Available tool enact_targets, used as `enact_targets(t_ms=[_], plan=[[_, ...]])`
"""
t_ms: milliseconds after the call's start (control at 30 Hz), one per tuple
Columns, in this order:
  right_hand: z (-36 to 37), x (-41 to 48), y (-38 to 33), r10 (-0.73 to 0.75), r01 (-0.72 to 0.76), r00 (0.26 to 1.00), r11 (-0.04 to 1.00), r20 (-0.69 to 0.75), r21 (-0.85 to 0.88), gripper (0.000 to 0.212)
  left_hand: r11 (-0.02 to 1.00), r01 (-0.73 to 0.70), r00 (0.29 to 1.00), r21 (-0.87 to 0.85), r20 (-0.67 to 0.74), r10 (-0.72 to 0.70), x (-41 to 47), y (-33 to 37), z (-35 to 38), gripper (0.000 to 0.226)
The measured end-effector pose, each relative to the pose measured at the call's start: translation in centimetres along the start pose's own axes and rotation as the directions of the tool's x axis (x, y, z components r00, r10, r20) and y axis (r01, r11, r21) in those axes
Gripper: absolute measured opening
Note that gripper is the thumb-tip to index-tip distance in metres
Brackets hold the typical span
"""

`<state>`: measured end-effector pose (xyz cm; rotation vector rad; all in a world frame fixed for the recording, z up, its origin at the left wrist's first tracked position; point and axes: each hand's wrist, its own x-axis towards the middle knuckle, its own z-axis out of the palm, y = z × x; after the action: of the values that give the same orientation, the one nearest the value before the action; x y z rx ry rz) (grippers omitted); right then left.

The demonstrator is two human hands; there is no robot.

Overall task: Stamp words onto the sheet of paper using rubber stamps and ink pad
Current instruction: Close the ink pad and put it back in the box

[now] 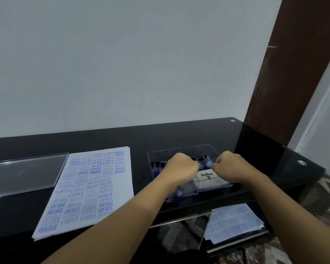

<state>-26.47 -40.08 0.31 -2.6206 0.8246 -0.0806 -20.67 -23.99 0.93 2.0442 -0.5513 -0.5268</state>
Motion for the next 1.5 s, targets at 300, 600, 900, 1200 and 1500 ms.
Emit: enact_targets(t_ms=[300,600,900,1200,1500], plan=[[-0.1,-1.4,-3.1,-0.077,0.078,0.997,0.994,-0.017,0.077,0.031,0.998,-0.054,0.997,-0.034,-0.056,0.052,-1.4,-1.6,-3.5,0.018],[3.1,-2.2,-12.2,-0.268,0.269,0.962,0.914,-0.045,0.303,0.027,0.997,-0.012,0.963,-0.077,-0.268,-0.009,-4.2,-6.5,-13.6,0.013],[9.1,-3.8,-25.7,-0.395,0.250,0.909,0.773,0.133,0.583,0.023,0.987,0.134,0.866,-0.090,-0.473,-0.161,-8.7,-14.1,-25.6,0.019],[15.3,-4.0,-35.0,-0.375,0.119,0.884,0.758,0.280,0.641,0.030,0.965,0.231,0.733,-0.124,-0.630,-0.256,-10.5,-21.6,-33.8,0.016],[18.5,-1.1,-39.2,-0.257,-0.084,0.873,0.758,0.414,0.646,0.017,0.863,0.503,0.540,-0.049,-0.762,-0.358,-9.2,-27.9,-40.0,0.026]])
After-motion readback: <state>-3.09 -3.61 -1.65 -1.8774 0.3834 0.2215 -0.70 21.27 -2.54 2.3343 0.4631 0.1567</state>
